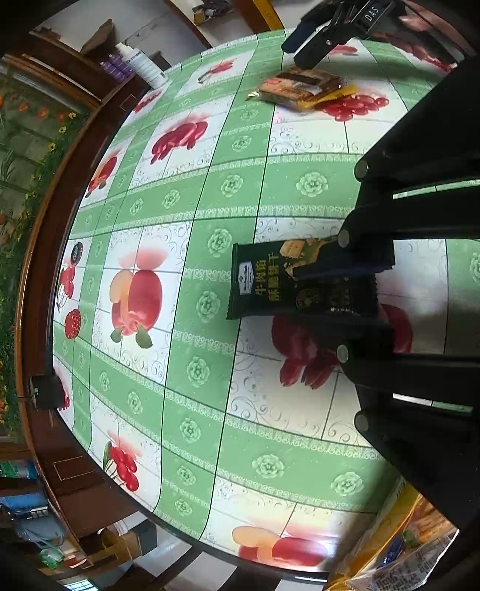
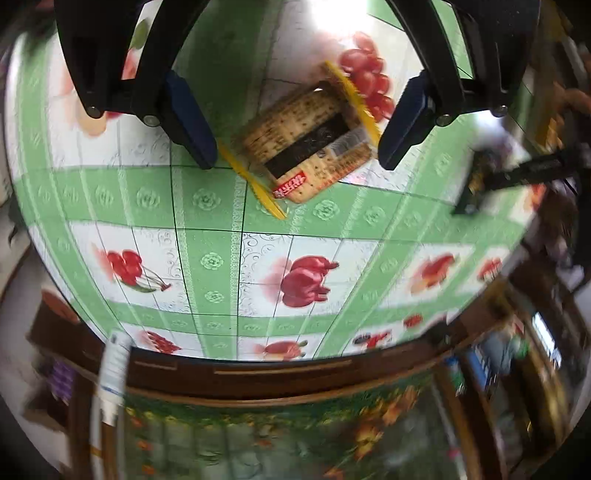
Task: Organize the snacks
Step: 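Grasp the dark green biscuit bag with the left gripper while the right grasps the square cracker pack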
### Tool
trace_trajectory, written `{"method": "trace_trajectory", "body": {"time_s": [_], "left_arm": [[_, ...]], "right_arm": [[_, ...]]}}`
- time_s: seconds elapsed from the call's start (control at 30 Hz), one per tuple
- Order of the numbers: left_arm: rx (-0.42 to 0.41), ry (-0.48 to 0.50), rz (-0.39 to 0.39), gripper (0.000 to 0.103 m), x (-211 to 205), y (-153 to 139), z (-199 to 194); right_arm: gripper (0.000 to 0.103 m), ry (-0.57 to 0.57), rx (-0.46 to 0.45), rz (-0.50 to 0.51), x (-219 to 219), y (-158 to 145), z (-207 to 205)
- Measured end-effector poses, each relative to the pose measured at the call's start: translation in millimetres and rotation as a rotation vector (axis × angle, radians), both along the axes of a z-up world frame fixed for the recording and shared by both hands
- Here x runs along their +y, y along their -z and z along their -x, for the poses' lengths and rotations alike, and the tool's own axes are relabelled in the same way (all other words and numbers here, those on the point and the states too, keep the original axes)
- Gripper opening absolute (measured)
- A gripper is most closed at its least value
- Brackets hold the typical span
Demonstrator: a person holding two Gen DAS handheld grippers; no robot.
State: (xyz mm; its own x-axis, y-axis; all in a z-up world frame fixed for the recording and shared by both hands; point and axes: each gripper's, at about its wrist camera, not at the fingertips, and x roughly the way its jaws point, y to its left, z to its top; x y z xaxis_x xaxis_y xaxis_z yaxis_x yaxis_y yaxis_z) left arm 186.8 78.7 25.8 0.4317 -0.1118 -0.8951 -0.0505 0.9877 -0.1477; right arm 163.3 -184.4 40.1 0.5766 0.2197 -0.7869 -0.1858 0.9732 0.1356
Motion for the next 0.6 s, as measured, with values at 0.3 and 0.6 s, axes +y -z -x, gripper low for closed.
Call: {"method": "trace_trajectory", "body": {"time_s": [0.3, 0.6], "left_arm": [[-0.040, -0.036, 0.058, 0.073, 7.3, -8.7, -0.8], [0.018, 0.054, -0.045, 0.074, -29.6, 9.4, -11.9]], "right_arm": [[0.102, 0.053, 0.028, -0.109, -12.9, 5.5, 12.2], [0.102, 0.080, 0.044, -0.082, -10.1, 4.1, 15.5]]}}
